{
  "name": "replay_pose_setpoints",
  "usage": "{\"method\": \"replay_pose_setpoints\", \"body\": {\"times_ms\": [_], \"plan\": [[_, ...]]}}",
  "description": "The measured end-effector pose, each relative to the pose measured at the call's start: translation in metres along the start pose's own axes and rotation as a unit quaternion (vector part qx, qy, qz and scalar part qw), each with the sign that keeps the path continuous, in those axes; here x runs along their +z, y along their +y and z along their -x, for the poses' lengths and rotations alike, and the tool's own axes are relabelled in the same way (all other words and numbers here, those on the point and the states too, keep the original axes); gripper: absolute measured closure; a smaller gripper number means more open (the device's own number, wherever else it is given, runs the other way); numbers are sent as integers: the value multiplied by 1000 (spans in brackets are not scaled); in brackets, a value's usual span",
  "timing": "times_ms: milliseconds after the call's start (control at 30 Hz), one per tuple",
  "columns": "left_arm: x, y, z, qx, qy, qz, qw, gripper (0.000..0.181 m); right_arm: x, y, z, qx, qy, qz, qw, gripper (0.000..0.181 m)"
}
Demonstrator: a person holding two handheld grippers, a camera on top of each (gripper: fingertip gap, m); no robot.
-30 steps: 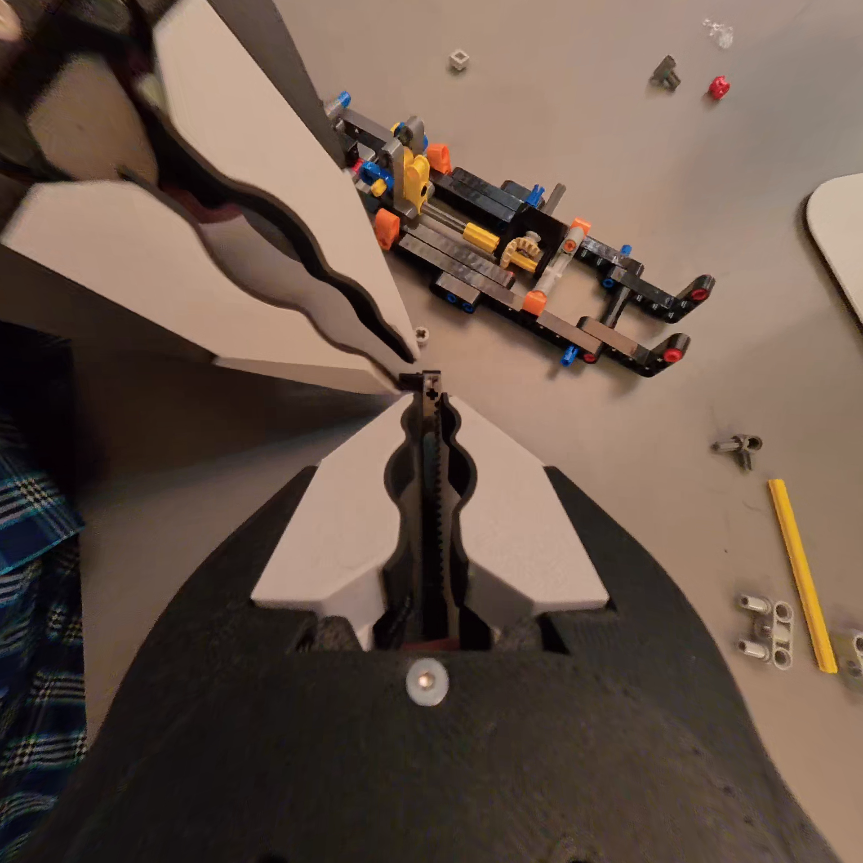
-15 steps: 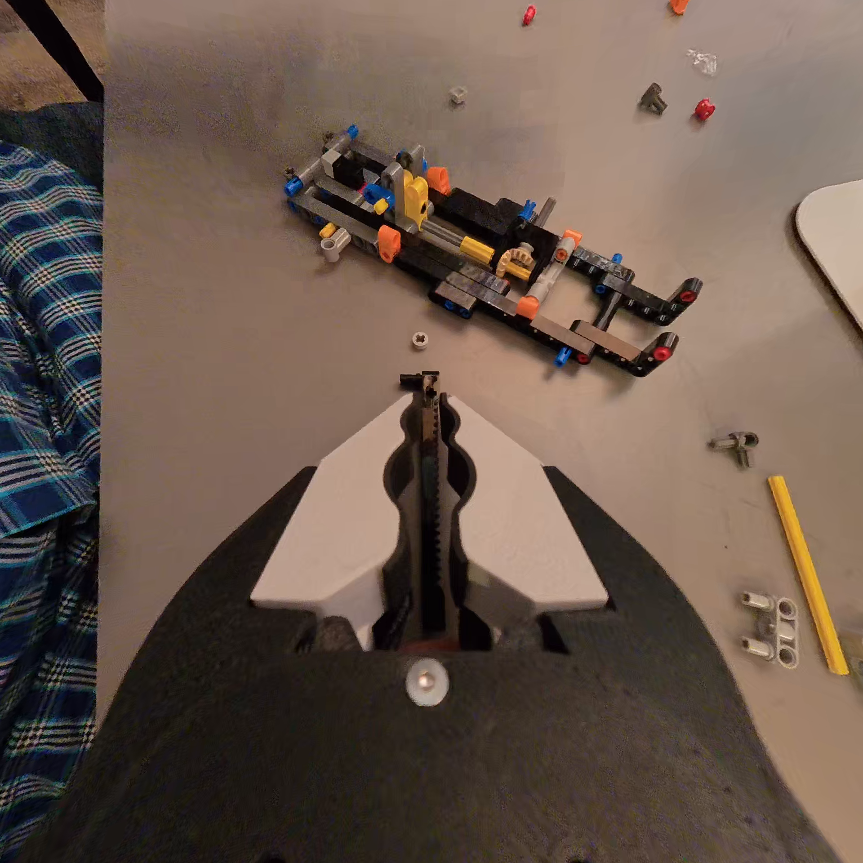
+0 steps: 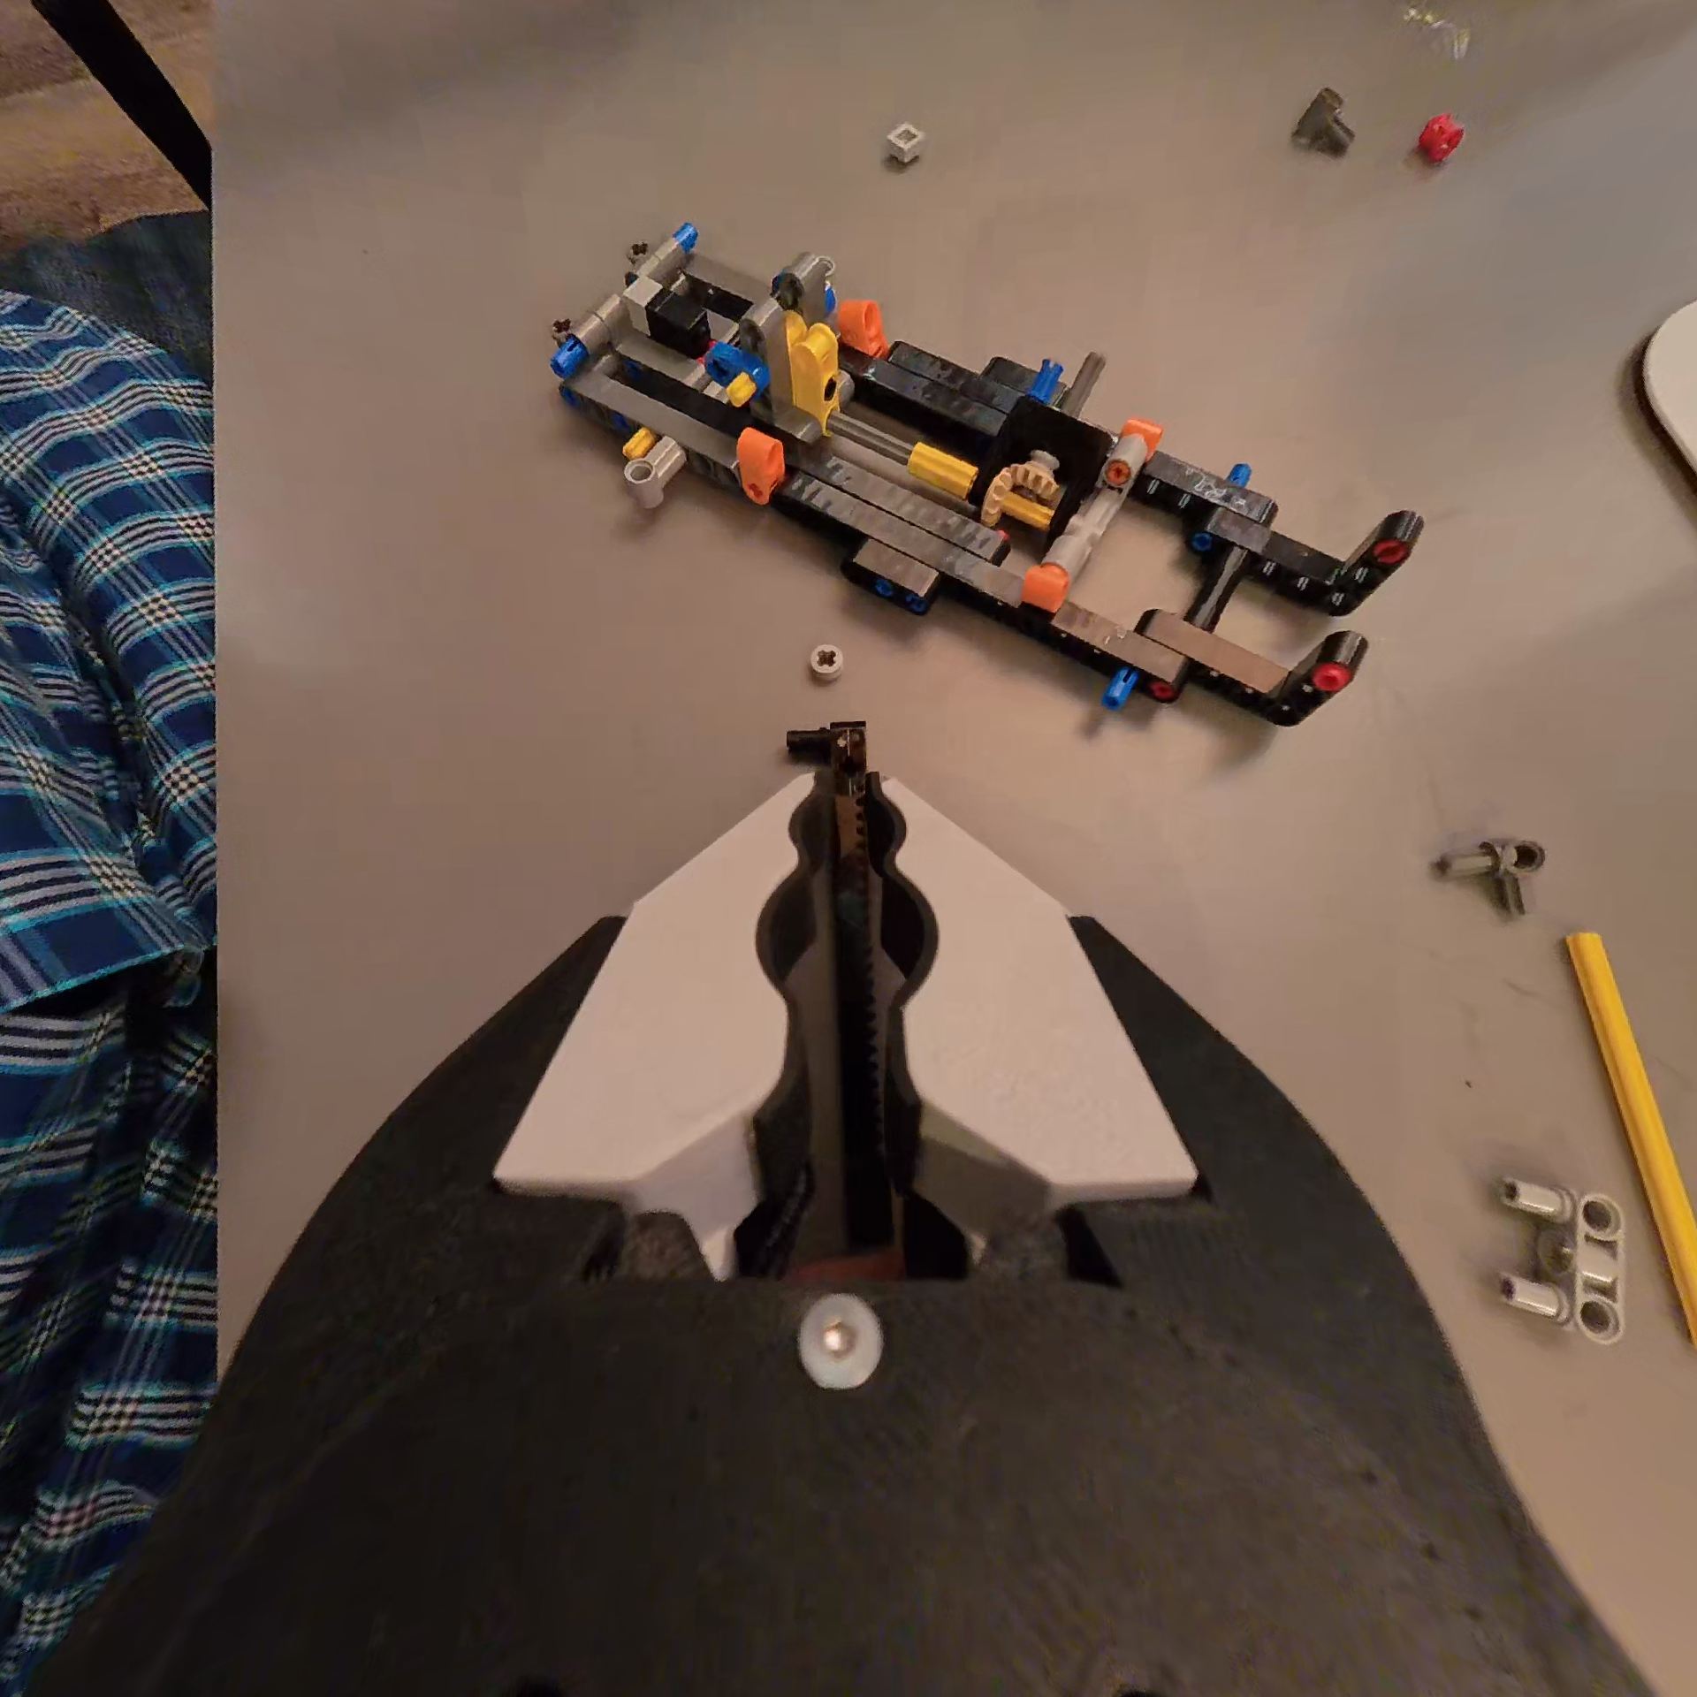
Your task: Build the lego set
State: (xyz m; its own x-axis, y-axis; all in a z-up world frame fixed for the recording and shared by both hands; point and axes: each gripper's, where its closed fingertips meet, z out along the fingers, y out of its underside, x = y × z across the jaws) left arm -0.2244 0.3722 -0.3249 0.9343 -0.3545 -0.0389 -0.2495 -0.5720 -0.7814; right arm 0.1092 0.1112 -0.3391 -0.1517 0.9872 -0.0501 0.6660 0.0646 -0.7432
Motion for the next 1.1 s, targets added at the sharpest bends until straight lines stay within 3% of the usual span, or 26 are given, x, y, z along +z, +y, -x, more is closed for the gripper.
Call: {"method": "replay_pose_setpoints", "body": {"times_ms": [100,500,733,1100], "plan": [[19,0,4,2,13,25,1000,137,0,0,1,3,-6,1,1000,177],[60,-25,0,79,70,36,994,153,0,0,3,7,-22,1,1000,177],[63,-26,2,79,88,41,992,178,0,-1,3,14,-26,0,1000,176],[51,-17,-1,59,73,51,994,179,-1,-3,1,8,-13,-7,1000,175]]}}
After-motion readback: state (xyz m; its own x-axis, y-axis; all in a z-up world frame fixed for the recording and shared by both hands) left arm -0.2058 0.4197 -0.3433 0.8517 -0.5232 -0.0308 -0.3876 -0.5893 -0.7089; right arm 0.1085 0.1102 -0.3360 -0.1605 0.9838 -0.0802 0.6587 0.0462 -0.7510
